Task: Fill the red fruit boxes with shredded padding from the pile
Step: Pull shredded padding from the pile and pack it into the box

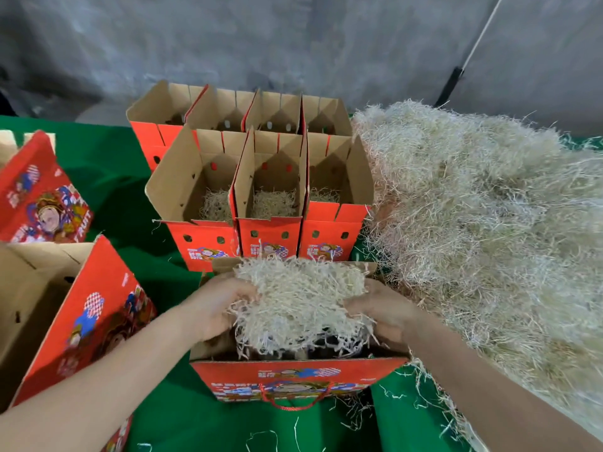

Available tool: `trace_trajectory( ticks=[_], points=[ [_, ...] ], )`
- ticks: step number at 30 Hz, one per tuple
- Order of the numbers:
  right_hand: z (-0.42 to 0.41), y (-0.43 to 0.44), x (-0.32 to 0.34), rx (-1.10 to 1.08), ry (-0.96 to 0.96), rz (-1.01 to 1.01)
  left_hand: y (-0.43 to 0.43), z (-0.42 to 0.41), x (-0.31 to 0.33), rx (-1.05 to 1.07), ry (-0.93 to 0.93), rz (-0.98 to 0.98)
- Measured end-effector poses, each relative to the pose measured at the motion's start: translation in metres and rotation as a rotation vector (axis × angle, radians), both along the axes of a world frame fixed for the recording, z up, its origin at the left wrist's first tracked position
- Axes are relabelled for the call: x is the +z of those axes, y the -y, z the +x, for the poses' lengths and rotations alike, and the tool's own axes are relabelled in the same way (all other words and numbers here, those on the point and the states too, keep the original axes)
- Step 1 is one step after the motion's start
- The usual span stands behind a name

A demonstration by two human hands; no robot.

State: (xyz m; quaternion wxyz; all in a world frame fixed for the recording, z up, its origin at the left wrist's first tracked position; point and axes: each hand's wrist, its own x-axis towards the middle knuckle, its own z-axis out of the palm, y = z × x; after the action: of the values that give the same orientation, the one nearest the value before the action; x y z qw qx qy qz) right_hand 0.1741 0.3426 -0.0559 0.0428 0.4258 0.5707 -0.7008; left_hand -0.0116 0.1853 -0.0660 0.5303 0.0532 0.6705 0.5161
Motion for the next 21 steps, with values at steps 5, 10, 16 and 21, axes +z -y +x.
trace_trajectory(
  ticks=[5, 10, 16, 21],
  points=[
    [0.020, -0.013, -0.003, -0.004, 0.018, 0.057, 0.017, -0.012, -0.002, -0.084, -0.191, -0.017],
    [0.018, -0.010, 0.012, -0.002, -0.168, -0.109, 0.012, -0.001, 0.010, -0.074, -0.113, 0.042],
    [-0.002, 0.006, 0.005, -0.070, -0.246, -0.303, 0.010, 0.004, 0.022, -0.228, 0.296, 0.270],
    [-0.012, 0.009, -0.006, -0.026, -0.160, -0.027, -0.010, 0.015, 0.009, -0.293, -0.158, 0.079]
  ],
)
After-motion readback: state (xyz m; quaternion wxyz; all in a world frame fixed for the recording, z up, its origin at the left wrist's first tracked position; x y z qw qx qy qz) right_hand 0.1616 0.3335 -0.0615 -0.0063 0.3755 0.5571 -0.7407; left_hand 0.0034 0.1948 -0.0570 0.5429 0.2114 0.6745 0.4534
